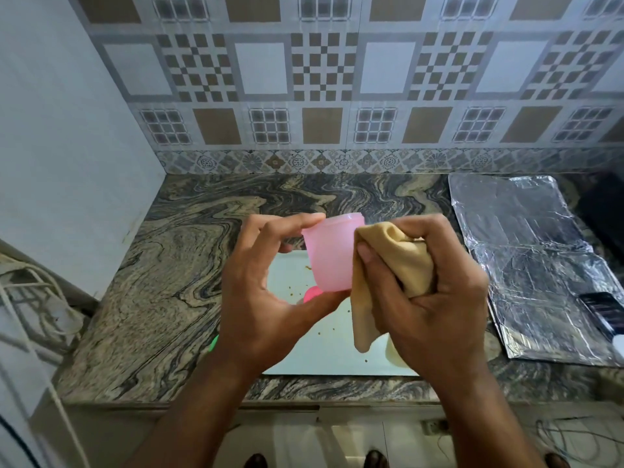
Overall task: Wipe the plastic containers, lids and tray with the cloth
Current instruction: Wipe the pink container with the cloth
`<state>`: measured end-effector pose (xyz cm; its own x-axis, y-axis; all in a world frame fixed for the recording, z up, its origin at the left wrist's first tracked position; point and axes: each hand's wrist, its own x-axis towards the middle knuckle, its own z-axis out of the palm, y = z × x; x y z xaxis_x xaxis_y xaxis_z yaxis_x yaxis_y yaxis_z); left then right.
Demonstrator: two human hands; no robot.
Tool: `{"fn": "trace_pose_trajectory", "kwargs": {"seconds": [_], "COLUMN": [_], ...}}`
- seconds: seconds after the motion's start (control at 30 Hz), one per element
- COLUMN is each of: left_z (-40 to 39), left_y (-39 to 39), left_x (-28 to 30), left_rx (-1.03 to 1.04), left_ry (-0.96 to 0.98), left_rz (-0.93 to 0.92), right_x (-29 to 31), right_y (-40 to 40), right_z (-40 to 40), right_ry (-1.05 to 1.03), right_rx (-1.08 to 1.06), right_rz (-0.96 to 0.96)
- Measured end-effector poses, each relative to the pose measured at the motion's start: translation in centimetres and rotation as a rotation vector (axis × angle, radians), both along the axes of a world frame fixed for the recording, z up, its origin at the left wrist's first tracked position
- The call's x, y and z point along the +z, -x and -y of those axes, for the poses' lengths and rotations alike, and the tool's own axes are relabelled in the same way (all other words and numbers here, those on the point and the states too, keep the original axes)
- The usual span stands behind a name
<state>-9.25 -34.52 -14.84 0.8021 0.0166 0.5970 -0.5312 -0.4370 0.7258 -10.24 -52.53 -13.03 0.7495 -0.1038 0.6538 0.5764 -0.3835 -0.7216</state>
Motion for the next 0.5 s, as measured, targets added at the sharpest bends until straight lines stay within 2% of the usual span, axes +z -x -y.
{"fn": "trace_pose_trajectory", "kwargs": {"seconds": [0.2,0.3,0.37,0.5], "left_z": [-0.4,0.2,0.5,0.4], "left_y": [0.0,0.4,0.3,-0.2], "left_x": [0.0,-0.1,-0.3,-0.7], "left_rx": [-0.077,-0.150,-0.166,-0.179], "left_ry": [0.046,0.205,0.282,0.445], "left_rz": [0.032,-0.030,-0.073,-0.149], "right_x": [0.6,-0.2,-0.6,-0.9], "right_y": [-2.1,-2.9,-2.8,-1.9], "right_z": [0.6,1.1,1.1,0.8], "right_ry": [-0.036,-0.048,-0.137,-0.280], "right_rx": [0.055,0.069,0.080,0.048], "right_rz": [-0.066,-0.132,-0.156,-0.090]}}
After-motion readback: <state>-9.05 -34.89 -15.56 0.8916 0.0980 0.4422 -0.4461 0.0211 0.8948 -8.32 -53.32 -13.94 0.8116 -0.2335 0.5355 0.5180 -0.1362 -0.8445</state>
